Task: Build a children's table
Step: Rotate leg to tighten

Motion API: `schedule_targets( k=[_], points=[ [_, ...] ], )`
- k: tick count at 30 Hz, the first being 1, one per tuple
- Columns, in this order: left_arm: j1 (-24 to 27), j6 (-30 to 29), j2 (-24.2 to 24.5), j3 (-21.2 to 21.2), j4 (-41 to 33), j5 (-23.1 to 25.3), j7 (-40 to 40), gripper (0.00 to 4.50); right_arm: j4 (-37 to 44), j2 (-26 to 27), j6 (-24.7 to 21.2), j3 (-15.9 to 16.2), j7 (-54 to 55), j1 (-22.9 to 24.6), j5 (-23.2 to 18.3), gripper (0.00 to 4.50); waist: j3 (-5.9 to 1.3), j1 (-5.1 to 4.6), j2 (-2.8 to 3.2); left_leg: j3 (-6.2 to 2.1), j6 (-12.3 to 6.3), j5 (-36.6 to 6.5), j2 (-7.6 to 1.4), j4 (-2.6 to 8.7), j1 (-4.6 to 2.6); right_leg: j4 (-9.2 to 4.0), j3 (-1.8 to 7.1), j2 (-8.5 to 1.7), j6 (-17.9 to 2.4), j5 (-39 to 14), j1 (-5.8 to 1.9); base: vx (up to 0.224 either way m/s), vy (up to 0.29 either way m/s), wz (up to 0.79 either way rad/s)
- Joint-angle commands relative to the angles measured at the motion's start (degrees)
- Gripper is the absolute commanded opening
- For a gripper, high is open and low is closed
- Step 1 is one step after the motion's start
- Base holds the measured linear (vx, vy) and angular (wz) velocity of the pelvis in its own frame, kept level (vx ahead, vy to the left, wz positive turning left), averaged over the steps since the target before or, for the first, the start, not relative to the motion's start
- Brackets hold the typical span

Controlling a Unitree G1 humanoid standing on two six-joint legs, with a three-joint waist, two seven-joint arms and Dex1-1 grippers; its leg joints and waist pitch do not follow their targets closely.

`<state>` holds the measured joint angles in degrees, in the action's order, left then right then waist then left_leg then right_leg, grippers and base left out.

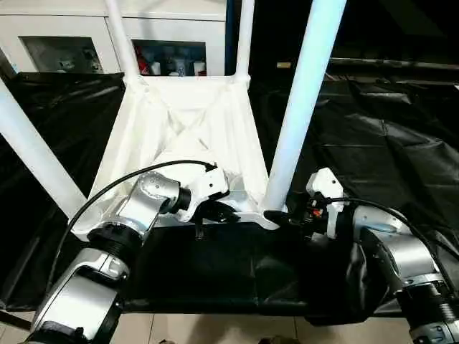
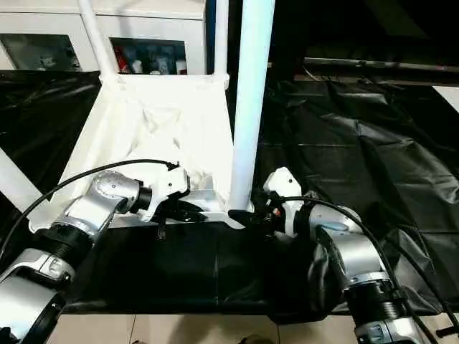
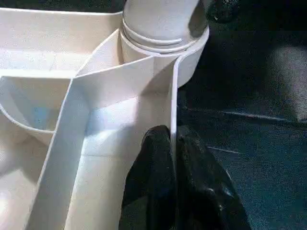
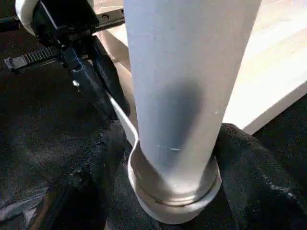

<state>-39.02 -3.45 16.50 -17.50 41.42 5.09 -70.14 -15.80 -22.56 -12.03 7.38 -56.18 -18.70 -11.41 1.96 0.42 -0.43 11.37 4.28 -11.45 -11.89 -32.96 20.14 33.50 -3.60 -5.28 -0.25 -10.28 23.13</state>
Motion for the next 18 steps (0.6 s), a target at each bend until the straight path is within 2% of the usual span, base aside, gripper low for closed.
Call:
schedule_targets(
  k=[1, 4, 8, 9, 11, 15, 16, 18],
  points=[
    [2.19, 0.59, -1.52, 0.59, 1.41, -2.90, -0.63, 0.05, -0.34, 0.16, 0.82, 0.68, -0.31, -1.00, 0.24, 3.10, -2.61, 0.32, -0.83, -0.48, -5.67, -8.89, -1.34, 3.38, 0.20, -3.33, 2.18, -2.63, -14.43, -9.07, -2.92, 0.000, 0.000, 0.00],
    [2.67, 0.83, -1.59, 0.96, 1.41, -2.96, -0.52, 0.05, -1.14, 0.52, 1.58, 0.51, 0.38, -1.43, 0.66, 3.10, -2.74, 0.32, -1.04, -0.49, -5.89, -8.43, -1.36, 3.34, 0.20, -3.18, 2.19, -2.61, -14.46, -8.49, -3.00, 0.000, 0.000, 0.00],
    [3.47, 0.96, -1.44, 1.07, 1.07, -3.17, -0.72, 0.05, -2.22, 0.99, 2.12, 0.55, 0.66, -2.23, 0.81, 3.10, -2.72, 0.35, -0.86, -0.46, -6.00, -7.98, -1.40, 3.33, 0.13, -3.10, 2.23, -2.62, -14.63, -8.14, -2.91, 0.000, 0.000, 0.00],
    [3.51, 0.98, -1.44, 1.11, 1.06, -3.18, -0.72, 0.05, -2.33, 1.02, 2.17, 0.55, 0.66, -2.29, 0.82, 3.10, -2.78, 0.37, -1.00, -0.48, -6.03, -7.92, -1.39, 3.31, 0.16, -3.01, 2.21, -2.63, -14.77, -7.86, -3.00, 0.000, 0.000, 0.00],
    [3.69, 0.92, -1.43, 1.28, 0.89, -3.25, -0.78, 0.00, -3.01, 1.18, 2.09, 0.67, 0.76, -2.67, 0.94, 2.82, -2.83, 0.34, -1.03, -0.44, -6.25, -7.48, -1.36, 3.25, 0.19, -2.93, 2.23, -2.64, -14.90, -7.22, -3.04, 0.000, 0.000, 0.00],
    [4.01, 0.78, -1.37, 1.43, 0.66, -3.30, -1.01, 0.00, -3.59, 1.22, 1.56, 0.98, 0.13, -2.89, 0.83, 2.63, -2.80, 0.38, -1.10, -0.44, -6.23, -7.68, -1.36, 3.24, 0.18, -3.05, 2.22, -2.68, -14.51, -8.36, -3.06, 0.000, 0.000, 0.00],
    [4.08, 0.73, -1.34, 1.47, 0.62, -3.31, -1.08, 0.00, -3.62, 1.21, 1.65, 1.05, 0.05, -2.86, 0.90, 2.38, -2.84, 0.35, -1.12, -0.42, -6.25, -7.64, -1.34, 3.21, 0.19, -3.02, 2.23, -2.65, -14.48, -8.26, -3.07, 0.000, 0.000, 0.00],
    [4.15, 0.59, -1.24, 1.48, 0.59, -3.38, -1.21, 0.00, -3.67, 1.16, 1.83, 1.18, -0.07, -2.75, 1.03, 2.34, -2.88, 0.37, -1.14, -0.41, -6.34, -7.28, -1.33, 3.18, 0.17, -2.95, 2.25, -2.64, -14.52, -7.79, -3.07, 0.000, 0.000, 0.00]
  ],
)
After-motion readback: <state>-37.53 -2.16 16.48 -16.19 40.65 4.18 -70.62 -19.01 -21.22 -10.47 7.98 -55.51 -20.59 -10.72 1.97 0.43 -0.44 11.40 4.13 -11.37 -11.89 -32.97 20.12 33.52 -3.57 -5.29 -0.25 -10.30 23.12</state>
